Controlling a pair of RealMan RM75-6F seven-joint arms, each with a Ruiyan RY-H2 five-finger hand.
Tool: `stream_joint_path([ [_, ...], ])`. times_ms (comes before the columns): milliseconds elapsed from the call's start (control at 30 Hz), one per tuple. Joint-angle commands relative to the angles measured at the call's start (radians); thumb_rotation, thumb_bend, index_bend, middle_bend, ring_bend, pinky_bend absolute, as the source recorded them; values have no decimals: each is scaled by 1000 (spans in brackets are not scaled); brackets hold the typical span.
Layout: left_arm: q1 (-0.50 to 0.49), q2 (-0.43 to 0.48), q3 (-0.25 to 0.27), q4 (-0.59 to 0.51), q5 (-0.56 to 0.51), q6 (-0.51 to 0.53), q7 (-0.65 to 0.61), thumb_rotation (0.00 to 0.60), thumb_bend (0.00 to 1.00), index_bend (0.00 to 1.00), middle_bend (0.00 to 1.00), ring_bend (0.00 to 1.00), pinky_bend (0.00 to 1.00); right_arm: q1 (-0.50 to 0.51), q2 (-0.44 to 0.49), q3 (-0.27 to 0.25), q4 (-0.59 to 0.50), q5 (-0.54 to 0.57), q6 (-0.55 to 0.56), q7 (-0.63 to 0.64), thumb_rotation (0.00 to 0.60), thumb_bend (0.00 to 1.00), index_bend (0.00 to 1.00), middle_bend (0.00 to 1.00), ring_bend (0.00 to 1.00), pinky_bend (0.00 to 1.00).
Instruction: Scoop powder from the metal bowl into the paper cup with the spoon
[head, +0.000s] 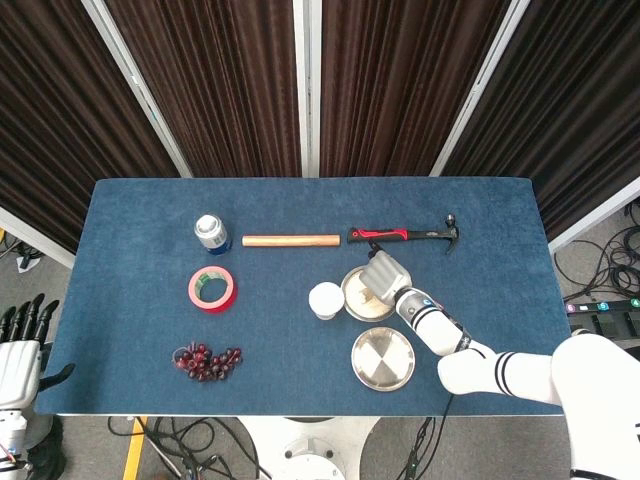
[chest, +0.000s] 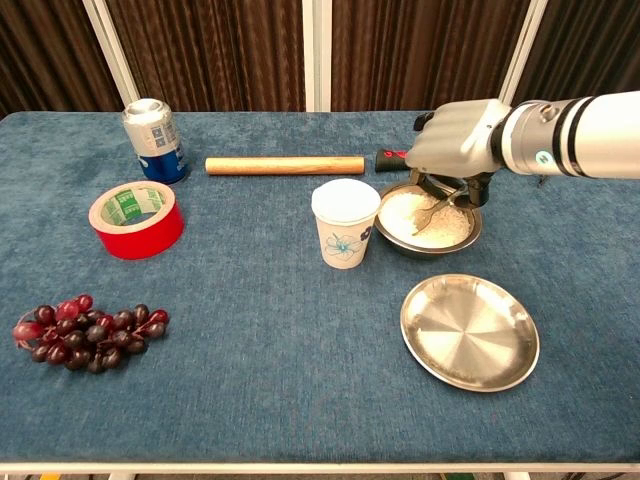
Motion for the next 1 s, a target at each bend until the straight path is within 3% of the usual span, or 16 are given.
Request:
stream_joint_path([
  [33, 0, -1, 0, 1, 1, 0, 0, 600, 102, 140, 98, 45, 42, -31, 28, 5, -16, -28, 22, 70, 600, 336, 597, 579, 219, 0],
  [567, -2, 17, -6, -29, 5, 7, 30, 600, 102, 140, 98, 45, 43, -186, 36, 52, 68, -271, 40, 481, 600, 336, 597, 579, 219, 0],
  [1000, -3, 24, -9, -43, 1, 5, 39, 600, 102, 140, 98, 45, 42, -178, 127, 120, -56, -399, 52, 561, 600, 336, 599, 579, 219, 0],
])
